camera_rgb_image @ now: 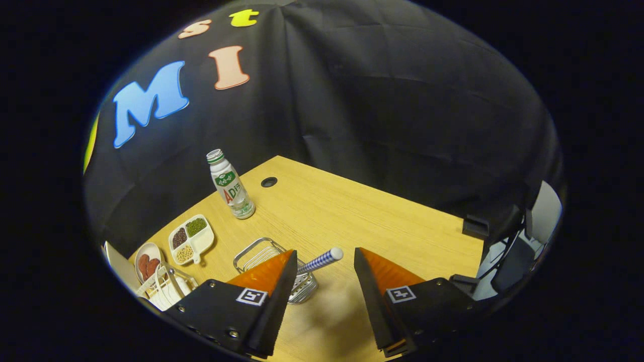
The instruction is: Take the plate from the dish rack, then take the spoon from the basket and place it into the plate.
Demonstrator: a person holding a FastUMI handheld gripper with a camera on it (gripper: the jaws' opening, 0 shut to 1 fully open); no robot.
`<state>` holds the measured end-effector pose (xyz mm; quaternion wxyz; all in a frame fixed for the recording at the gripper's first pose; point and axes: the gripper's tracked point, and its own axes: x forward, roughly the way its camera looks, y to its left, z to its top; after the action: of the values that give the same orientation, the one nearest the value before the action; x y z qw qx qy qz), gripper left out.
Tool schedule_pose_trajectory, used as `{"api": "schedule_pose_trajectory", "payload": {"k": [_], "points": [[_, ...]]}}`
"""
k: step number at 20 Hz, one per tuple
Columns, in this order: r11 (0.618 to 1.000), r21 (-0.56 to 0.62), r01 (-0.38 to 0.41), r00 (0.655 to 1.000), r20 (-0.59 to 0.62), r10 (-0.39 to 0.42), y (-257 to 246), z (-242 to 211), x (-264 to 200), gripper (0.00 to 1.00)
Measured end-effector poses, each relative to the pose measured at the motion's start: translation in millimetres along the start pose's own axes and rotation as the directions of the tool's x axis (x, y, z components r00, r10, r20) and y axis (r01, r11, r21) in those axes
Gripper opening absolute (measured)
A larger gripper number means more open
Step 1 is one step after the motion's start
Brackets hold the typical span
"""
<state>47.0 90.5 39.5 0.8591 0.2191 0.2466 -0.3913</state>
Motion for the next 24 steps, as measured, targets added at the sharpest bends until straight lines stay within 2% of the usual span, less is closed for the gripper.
{"api": "schedule_pose_trajectory", "payload": {"k": [3,5,7,8,9,10,11,12,13,14,19,24], "points": [[0.998,0.068,-0.017,1.000,-0.004,0.017,3,-1,16,0.72],[0.997,0.071,-0.015,1.000,-0.014,0.016,0,-3,24,0.50],[0.996,0.075,-0.041,0.999,-0.021,0.043,4,-3,31,0.49],[0.993,0.090,-0.074,0.997,0.001,0.074,13,3,26,0.40],[0.995,0.081,-0.062,0.998,-0.004,0.063,13,2,29,0.31],[0.995,0.076,-0.060,0.998,-0.001,0.060,10,3,28,0.30],[0.984,0.110,-0.143,0.989,0.049,0.138,23,13,21,0.30],[0.975,0.114,-0.188,0.981,0.074,0.181,37,21,21,0.14],[0.977,0.074,-0.198,0.978,0.084,0.192,45,24,22,0.13],[0.981,0.030,-0.194,0.978,0.083,0.191,48,22,19,0.01],[0.971,-0.101,-0.215,0.968,0.107,0.226,82,29,9,0.01],[0.958,-0.194,-0.213,0.956,0.161,0.245,95,50,-11,0.01]]}}
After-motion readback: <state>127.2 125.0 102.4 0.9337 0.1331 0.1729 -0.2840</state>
